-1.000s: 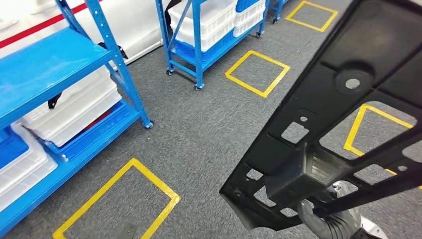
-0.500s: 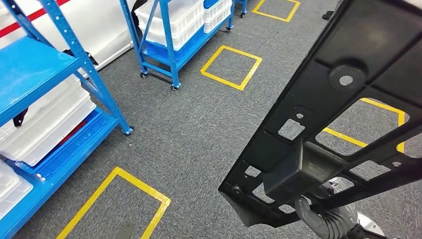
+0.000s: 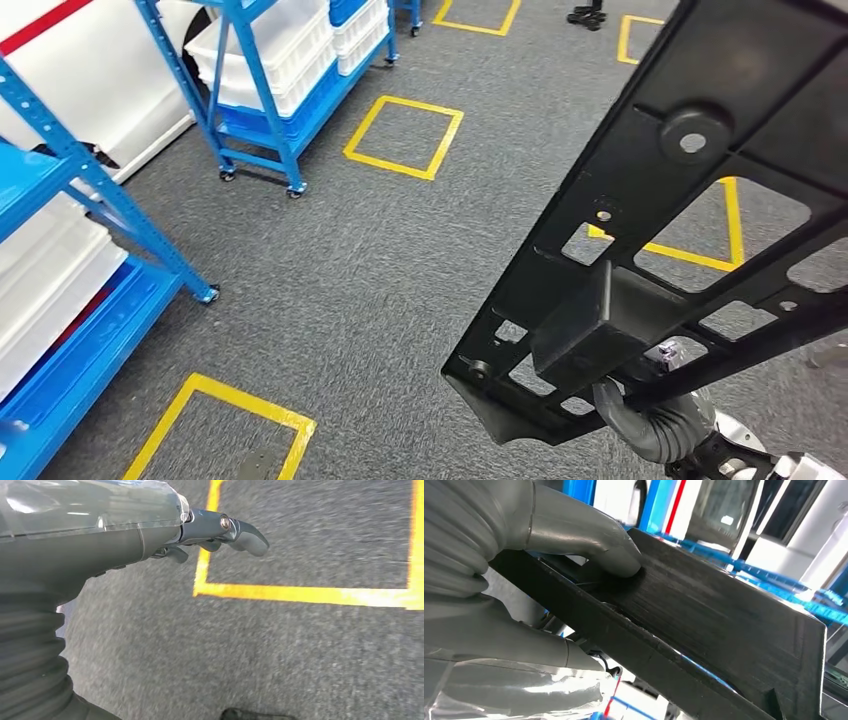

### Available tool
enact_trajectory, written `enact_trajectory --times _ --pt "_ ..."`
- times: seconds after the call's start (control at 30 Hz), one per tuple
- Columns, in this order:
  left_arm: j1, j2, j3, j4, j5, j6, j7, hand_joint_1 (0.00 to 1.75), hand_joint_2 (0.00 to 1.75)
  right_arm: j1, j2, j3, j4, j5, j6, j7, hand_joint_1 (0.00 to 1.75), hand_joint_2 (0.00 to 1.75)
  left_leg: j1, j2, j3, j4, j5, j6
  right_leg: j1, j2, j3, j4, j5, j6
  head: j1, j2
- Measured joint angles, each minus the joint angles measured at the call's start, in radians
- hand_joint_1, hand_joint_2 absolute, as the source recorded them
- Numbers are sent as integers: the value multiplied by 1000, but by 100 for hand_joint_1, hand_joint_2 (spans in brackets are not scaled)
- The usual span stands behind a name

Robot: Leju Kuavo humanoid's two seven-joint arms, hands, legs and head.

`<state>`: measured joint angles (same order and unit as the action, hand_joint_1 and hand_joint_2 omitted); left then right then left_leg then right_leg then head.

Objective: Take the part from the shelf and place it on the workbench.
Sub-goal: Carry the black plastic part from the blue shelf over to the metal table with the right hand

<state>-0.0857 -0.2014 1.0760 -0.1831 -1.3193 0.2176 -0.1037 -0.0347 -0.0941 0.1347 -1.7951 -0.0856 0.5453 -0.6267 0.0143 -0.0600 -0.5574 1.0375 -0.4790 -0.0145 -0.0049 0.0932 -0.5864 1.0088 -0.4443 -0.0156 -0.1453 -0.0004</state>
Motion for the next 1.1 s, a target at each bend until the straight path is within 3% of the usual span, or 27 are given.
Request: enact_trajectory --times 0.07,0.1,0.13,0.2,0.27,0.3,0.33,0.37,0.4,0.47,0.53,0.57,0.63,0.7,0.77,0.8,0.83,0.87,0.9,0.93,1.0,1.07,1.1 --pt "-1 0 0 0 -2 0 -3 0 175 6 0 0 -3 2 -6 1 175 175 -1 -11 12 -31 1 9 -1 21 -9 3 3 13 0 0" --pt "-2 0 0 0 -3 0 -4 0 175 11 0 0 -6 4 -8 2 175 175 -2 -1 13 -32 4 15 -3 31 -13 1 5 20 0 0" --pt "-2 0 0 0 -3 -1 -5 0 175 16 0 0 -9 6 -10 3 175 175 -3 9 14 -36 7 23 -4 25 -16 5 3 26 0 0" --pt "-3 -1 0 0 -5 -4 -6 0 175 20 1 0 -14 10 -13 5 175 175 -2 34 17 -45 13 37 -3 -24 -43 58 -31 35 0 0" --pt "-1 0 0 0 -7 -7 -7 0 175 21 2 0 -17 13 -15 8 175 175 -6 60 17 -47 12 44 -4 -77 -104 184 -96 42 0 0" --pt "0 0 0 0 -8 -8 -7 0 175 22 3 0 -17 14 -15 10 175 175 -8 73 17 -47 11 45 -7 -84 -136 247 -121 45 0 0" --pt "1 1 1 0 -8 -8 -7 0 175 24 3 0 -17 15 -15 11 175 175 -10 87 17 -47 9 46 -8 -87 -154 282 -127 47 0 0" --pt "0 1 1 0 -9 -9 -7 0 175 25 3 0 -17 15 -15 12 175 175 -11 99 18 -47 7 46 -9 -90 -153 281 -115 47 0 0" --pt "-1 1 1 0 -9 -9 -7 0 175 26 4 0 -17 15 -15 12 175 175 -12 111 20 -47 5 45 -9 -95 -130 238 -87 45 0 0" --pt "-2 1 0 0 -9 -10 -7 0 175 23 4 0 -18 15 -15 14 175 175 -15 131 28 -47 -1 40 -1 -131 -51 95 -27 35 0 0" --pt "-3 1 0 0 -9 -10 -7 0 175 18 4 0 -20 15 -15 17 175 175 -19 147 33 -46 -8 31 10 -158 -7 9 -6 21 0 0" --pt "-3 1 0 0 -9 -9 -7 0 175 17 5 0 -21 15 -15 17 175 175 -20 156 35 -46 -10 27 15 -157 -6 2 -10 15 0 0" --pt "-5 1 0 0 -10 -8 -7 0 175 17 5 0 -23 15 -15 18 175 175 -20 167 40 -44 -18 16 14 -133 -5 -4 -6 6 0 0" --pt "-6 1 0 0 -10 -8 -7 0 175 14 6 0 -24 15 -15 18 175 175 -17 131 26 1 -50 8 6 -113 1 -12 -2 -6 0 0" --pt "-5 1 0 0 -10 -7 -7 0 175 11 9 0 -25 14 -14 18 175 175 -13 80 -30 123 -114 3 2 -93 5 -15 -2 -14 0 0" --pt "-3 1 0 0 -11 -6 -7 0 175 11 10 0 -25 14 -14 18 175 175 -12 70 -65 192 -141 2 3 -81 5 -14 -2 -15 0 0" --pt "-2 1 0 0 -13 -7 -7 0 175 13 12 0 -25 14 -14 18 175 175 -11 66 -92 240 -151 0 3 -67 6 -13 -2 -16 0 0" --pt "-1 1 0 0 -16 -8 -7 0 175 14 12 0 -25 13 -15 19 175 175 -10 65 -103 251 -141 -1 2 -53 6 -12 -3 -15 0 0" --pt "-2 2 0 0 -19 -10 -6 0 175 17 13 0 -25 14 -16 19 175 175 -8 62 -94 220 -110 -1 2 -38 8 -11 -4 -13 0 0" --pt "-3 2 0 0 -22 -13 -6 0 175 19 13 0 -27 14 -17 20 175 175 -6 54 -69 156 -66 -1 1 -25 10 -8 -6 -10 0 0" --pt "-6 3 -1 0 -25 -19 -4 0 175 24 14 0 -35 14 -21 22 175 175 1 13 -15 28 -10 0 0 0 8 2 -12 -1 0 0" --pt "-9 3 -4 0 -29 -22 -1 0 175 29 15 -2 -46 15 -23 27 175 175 2 -10 4 -20 -2 6 -2 21 -2 8 -11 10 0 0" --pt "-11 4 -5 0 -29 -23 1 0 175 31 15 -3 -50 14 -23 30 175 175 0 -3 4 -23 0 11 -3 31 -7 7 -9 17 0 0"
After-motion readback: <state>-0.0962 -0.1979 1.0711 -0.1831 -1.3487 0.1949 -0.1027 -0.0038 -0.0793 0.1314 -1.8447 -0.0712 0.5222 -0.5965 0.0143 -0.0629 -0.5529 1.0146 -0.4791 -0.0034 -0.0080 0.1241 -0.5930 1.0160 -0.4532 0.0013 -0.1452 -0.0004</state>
